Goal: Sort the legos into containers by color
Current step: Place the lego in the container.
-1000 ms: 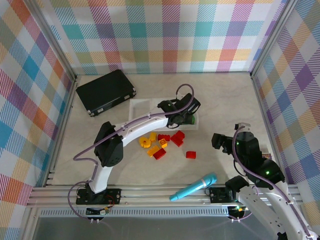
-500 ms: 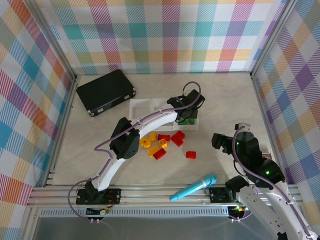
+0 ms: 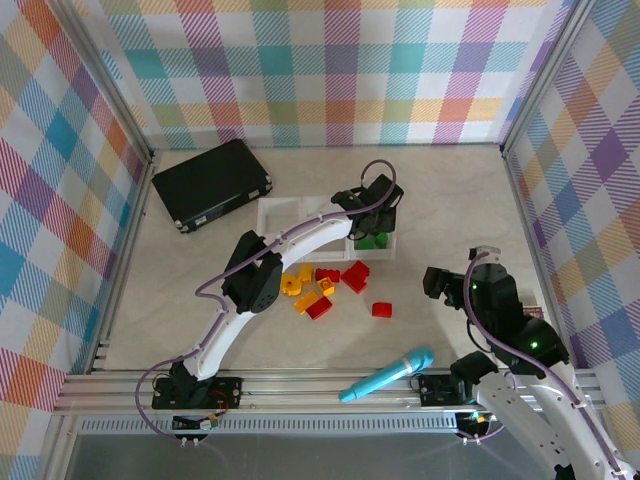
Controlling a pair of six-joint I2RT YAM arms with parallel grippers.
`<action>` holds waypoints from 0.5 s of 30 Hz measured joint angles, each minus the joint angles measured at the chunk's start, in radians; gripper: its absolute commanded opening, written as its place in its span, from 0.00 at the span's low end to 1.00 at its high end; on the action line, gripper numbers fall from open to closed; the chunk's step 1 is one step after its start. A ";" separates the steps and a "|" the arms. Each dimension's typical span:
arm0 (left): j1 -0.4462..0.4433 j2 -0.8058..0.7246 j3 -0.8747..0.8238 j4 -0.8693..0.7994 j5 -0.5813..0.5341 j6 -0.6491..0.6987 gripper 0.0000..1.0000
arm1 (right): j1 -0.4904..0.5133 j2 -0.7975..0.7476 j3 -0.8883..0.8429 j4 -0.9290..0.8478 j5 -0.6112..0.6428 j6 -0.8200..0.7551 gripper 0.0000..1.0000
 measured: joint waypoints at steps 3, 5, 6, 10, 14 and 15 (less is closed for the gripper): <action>0.000 -0.012 -0.008 0.021 0.023 0.015 0.75 | 0.000 0.000 -0.002 0.000 0.000 0.000 0.99; -0.002 -0.043 -0.032 0.037 0.038 0.025 0.76 | 0.000 0.000 -0.004 0.000 0.002 0.000 0.99; -0.003 -0.068 -0.047 0.044 0.049 0.034 0.76 | 0.000 0.000 -0.005 -0.001 0.002 0.000 0.99; -0.014 -0.187 -0.104 0.081 0.072 0.067 0.77 | 0.000 0.011 -0.006 -0.001 0.002 0.003 0.99; -0.040 -0.361 -0.208 0.145 0.079 0.106 0.79 | 0.000 0.031 -0.006 -0.004 0.001 0.004 0.99; -0.048 -0.417 -0.254 0.168 0.079 0.115 0.80 | 0.000 0.038 -0.006 -0.008 0.000 0.006 0.99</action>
